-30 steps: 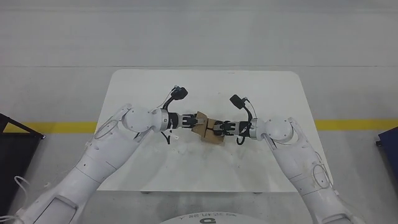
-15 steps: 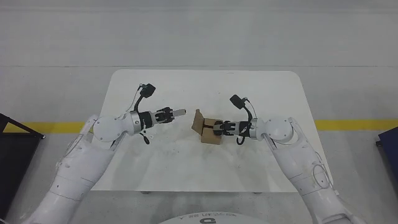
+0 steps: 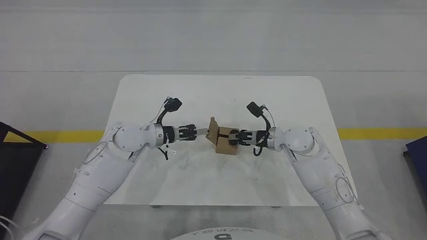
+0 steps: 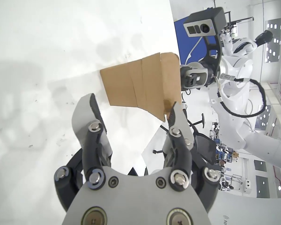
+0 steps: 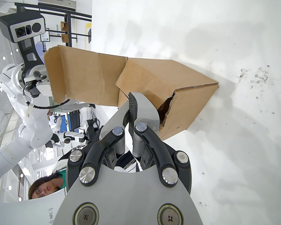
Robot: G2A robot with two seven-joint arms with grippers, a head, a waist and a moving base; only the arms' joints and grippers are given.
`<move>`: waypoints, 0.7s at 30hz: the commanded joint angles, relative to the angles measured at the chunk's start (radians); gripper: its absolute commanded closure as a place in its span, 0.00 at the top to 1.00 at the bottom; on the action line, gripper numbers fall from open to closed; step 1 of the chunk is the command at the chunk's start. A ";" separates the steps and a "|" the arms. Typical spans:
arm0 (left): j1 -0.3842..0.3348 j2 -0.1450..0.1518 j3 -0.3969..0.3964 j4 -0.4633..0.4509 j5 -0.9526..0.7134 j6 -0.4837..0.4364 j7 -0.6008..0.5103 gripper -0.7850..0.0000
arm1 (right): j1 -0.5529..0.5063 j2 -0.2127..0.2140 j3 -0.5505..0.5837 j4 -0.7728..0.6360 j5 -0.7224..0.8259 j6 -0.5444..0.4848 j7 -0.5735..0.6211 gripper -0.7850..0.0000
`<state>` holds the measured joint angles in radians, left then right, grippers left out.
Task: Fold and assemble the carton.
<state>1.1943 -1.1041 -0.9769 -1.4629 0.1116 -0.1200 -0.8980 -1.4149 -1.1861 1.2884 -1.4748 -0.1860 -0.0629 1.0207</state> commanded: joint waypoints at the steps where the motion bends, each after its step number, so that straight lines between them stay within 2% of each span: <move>1: -0.014 -0.005 0.016 0.005 -0.001 0.002 0.000 0.21 | 0.000 0.002 -0.001 0.000 0.002 0.000 -0.001 0.00; 4: -0.032 -0.012 0.038 0.012 0.000 0.002 0.003 0.22 | 0.001 0.005 -0.005 -0.001 0.003 0.000 -0.001 0.00; 8: -0.053 -0.020 0.063 0.023 0.003 0.000 0.004 0.31 | -0.001 0.008 -0.008 -0.004 0.008 -0.001 -0.001 0.00; 11: -0.069 -0.027 0.082 0.025 0.008 -0.002 0.008 0.43 | 0.001 0.011 -0.012 -0.003 0.011 0.000 0.002 0.00; 13: -0.081 -0.031 0.090 0.022 0.010 -0.002 0.012 0.47 | 0.002 0.012 -0.015 -0.003 0.012 0.001 0.001 0.00; 16: -0.090 -0.034 0.093 0.022 0.004 -0.006 0.018 0.44 | -0.009 0.016 -0.004 -0.013 0.037 -0.026 -0.003 0.00; 21: -0.088 -0.032 0.081 0.025 0.006 -0.012 0.027 0.46 | -0.075 0.035 0.119 -0.026 0.190 -0.139 0.000 0.00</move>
<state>1.1048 -1.1372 -0.8925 -1.4384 0.1164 -0.1298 -0.8723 -1.4736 -1.1559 1.3719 -1.4994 -0.0404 -0.1764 1.0143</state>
